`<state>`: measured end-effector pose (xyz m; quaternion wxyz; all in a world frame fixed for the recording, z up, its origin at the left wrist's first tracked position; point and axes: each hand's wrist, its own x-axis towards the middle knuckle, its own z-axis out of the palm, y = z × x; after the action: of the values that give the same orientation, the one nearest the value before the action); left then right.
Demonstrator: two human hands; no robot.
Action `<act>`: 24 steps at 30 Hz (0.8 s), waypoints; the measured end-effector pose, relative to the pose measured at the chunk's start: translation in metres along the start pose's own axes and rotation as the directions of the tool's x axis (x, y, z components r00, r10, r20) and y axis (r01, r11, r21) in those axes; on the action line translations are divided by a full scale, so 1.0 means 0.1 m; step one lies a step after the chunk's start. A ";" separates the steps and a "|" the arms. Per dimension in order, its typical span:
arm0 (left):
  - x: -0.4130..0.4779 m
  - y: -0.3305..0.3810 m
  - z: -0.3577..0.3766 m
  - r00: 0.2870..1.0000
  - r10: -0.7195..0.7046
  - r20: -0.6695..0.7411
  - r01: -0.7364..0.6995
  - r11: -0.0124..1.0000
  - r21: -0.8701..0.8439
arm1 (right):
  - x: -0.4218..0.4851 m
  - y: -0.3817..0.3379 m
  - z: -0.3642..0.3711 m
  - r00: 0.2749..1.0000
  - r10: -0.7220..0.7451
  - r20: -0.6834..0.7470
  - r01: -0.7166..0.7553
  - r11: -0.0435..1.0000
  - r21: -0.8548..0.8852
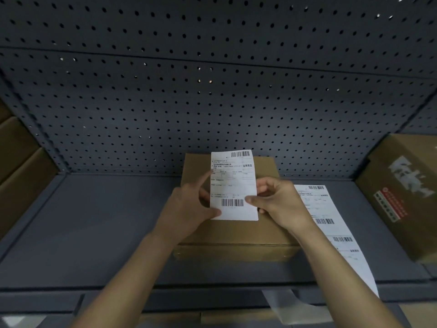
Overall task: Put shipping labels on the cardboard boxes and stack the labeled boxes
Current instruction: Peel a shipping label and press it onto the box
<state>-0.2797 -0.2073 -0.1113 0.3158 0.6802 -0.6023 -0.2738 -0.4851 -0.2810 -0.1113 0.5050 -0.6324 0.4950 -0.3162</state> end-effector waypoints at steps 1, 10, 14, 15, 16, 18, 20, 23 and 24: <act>0.00 -0.01 0.00 1.000 0.002 -0.001 -0.002 1.000 0.001 | 0.01 0.01 0.00 1.000 -0.001 0.003 0.001 1.000 -0.006; -0.01 0.00 0.02 1.000 0.004 0.013 -0.004 0.999 0.044 | 0.04 0.06 0.00 0.999 -0.042 -0.007 0.041 0.987 -0.159; -0.01 -0.01 0.02 1.000 0.010 0.013 -0.011 0.999 0.050 | 0.00 0.05 0.02 0.996 -0.082 -0.041 0.067 0.956 -0.286; -0.01 -0.01 0.03 1.000 0.008 0.010 -0.008 0.999 0.048 | -0.01 0.04 0.02 0.994 -0.095 -0.048 0.075 0.946 -0.315; -0.01 -0.01 0.03 1.000 0.006 0.007 -0.006 0.999 0.048 | -0.02 0.03 0.03 0.993 -0.109 -0.055 0.083 0.933 -0.350; -0.02 -0.02 0.04 1.000 0.009 0.002 -0.009 0.998 0.056 | -0.05 0.02 0.04 0.988 -0.138 -0.062 0.095 0.887 -0.452; -0.02 -0.03 0.05 1.000 0.017 -0.002 -0.017 0.998 0.057 | -0.09 0.01 0.04 0.985 -0.159 -0.062 0.099 0.831 -0.547; -0.02 -0.06 0.06 0.999 0.038 -0.030 -0.036 0.998 0.058 | -0.11 -0.01 0.04 0.979 -0.195 -0.052 0.131 0.810 -0.572; -0.02 -0.07 0.06 0.998 0.040 -0.041 -0.038 0.997 0.061 | -0.11 -0.02 0.03 0.979 -0.200 -0.046 0.137 0.802 -0.581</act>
<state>-0.2801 -0.2051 -0.1203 0.3130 0.6830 -0.6167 -0.2351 -0.4847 -0.2692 -0.1090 0.2336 -0.7791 0.5350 -0.2286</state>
